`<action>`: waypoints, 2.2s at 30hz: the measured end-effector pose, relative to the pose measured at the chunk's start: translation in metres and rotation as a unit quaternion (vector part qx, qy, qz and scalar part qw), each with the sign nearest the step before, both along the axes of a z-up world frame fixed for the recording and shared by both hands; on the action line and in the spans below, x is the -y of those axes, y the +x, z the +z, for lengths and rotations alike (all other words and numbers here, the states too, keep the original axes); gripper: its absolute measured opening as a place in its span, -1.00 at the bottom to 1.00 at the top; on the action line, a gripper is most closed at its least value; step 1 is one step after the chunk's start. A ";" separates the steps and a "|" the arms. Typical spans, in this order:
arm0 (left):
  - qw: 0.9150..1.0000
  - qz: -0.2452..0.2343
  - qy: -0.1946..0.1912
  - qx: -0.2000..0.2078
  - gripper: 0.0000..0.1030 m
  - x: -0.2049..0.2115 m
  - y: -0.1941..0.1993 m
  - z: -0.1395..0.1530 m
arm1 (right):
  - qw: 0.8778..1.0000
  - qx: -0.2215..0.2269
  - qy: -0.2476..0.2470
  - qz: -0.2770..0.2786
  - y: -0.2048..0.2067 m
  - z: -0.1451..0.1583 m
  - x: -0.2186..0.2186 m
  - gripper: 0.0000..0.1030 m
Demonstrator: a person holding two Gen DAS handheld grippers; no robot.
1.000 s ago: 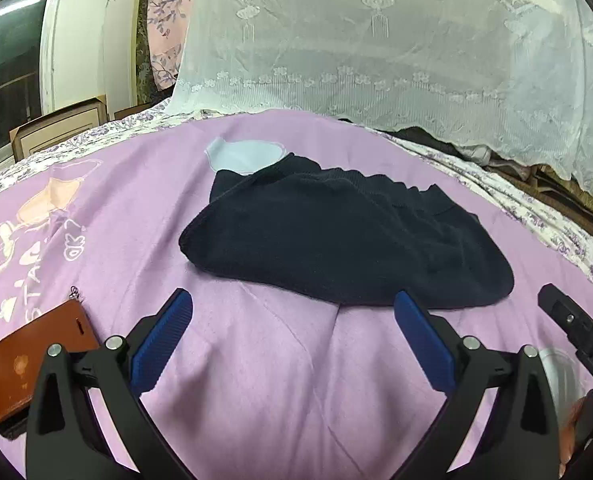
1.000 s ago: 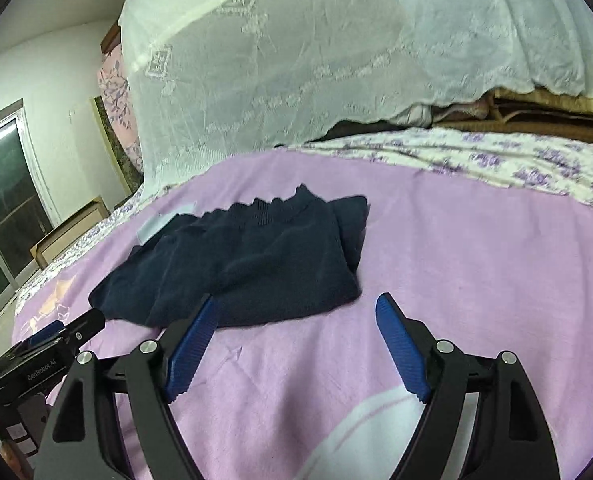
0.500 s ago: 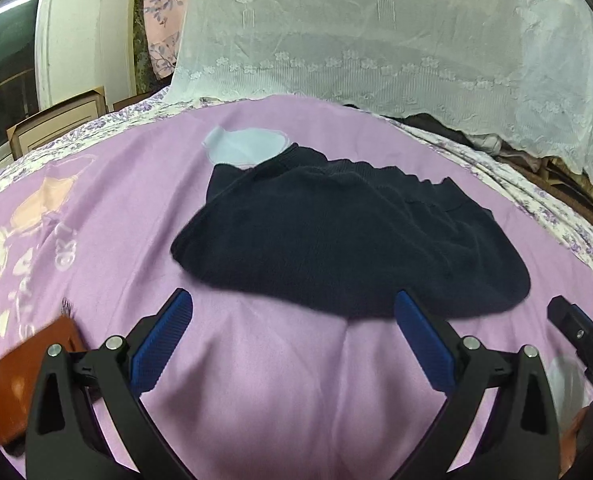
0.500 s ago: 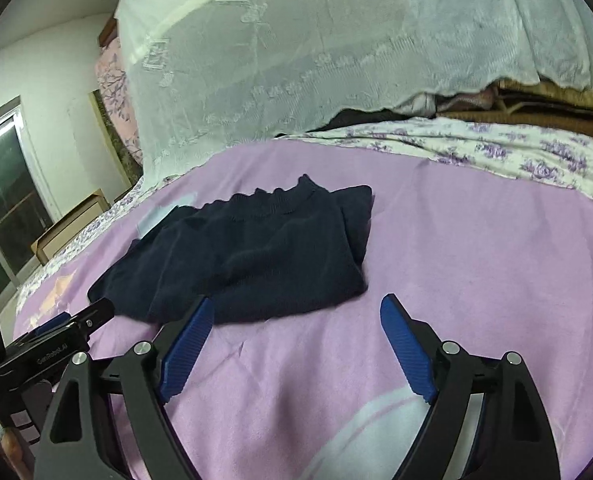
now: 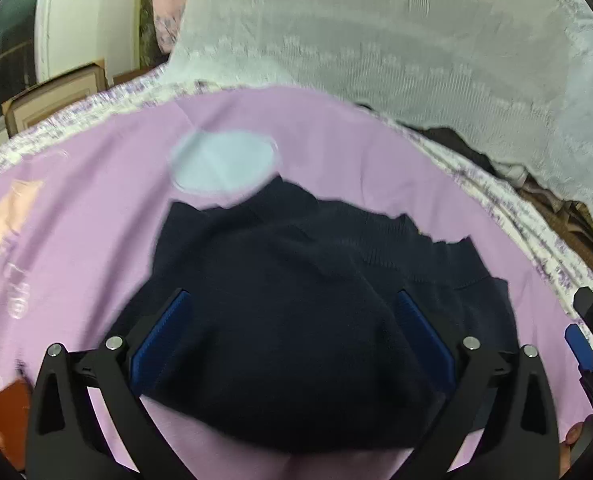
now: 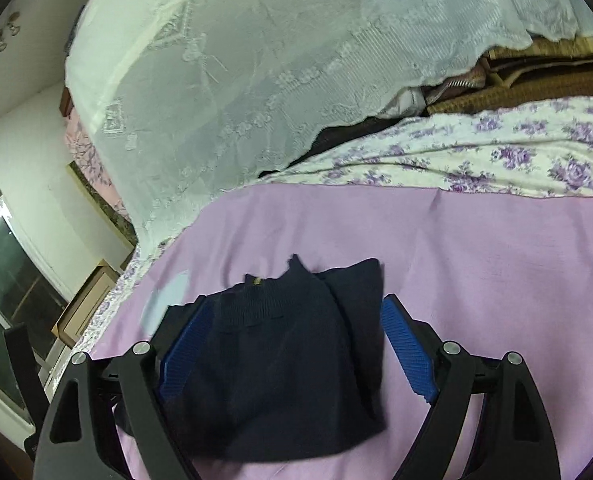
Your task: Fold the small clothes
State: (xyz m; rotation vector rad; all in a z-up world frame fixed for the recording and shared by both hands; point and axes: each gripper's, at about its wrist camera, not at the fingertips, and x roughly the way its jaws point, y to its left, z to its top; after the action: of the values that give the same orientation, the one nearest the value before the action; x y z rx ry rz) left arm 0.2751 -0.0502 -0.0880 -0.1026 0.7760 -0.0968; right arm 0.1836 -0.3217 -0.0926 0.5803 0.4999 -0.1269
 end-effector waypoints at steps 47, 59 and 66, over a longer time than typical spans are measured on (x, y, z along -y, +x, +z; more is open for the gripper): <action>0.995 -0.011 0.097 -0.009 0.92 0.030 0.006 -0.043 | 0.984 -0.073 0.111 0.115 0.039 -0.074 0.025 -0.46; 0.992 -0.011 0.124 0.001 0.92 0.036 0.005 -0.042 | 0.987 -0.065 0.098 0.106 0.033 -0.068 0.019 -0.58; 0.993 0.002 0.119 0.019 0.92 0.020 0.002 -0.023 | 0.993 -0.038 0.069 0.089 0.023 -0.037 0.002 -0.61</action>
State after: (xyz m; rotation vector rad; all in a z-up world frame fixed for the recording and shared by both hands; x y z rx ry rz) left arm 0.2774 -0.0701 -0.1108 0.1239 0.7441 -0.0022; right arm 0.2067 -0.3232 -0.1300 0.6658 0.6360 0.0555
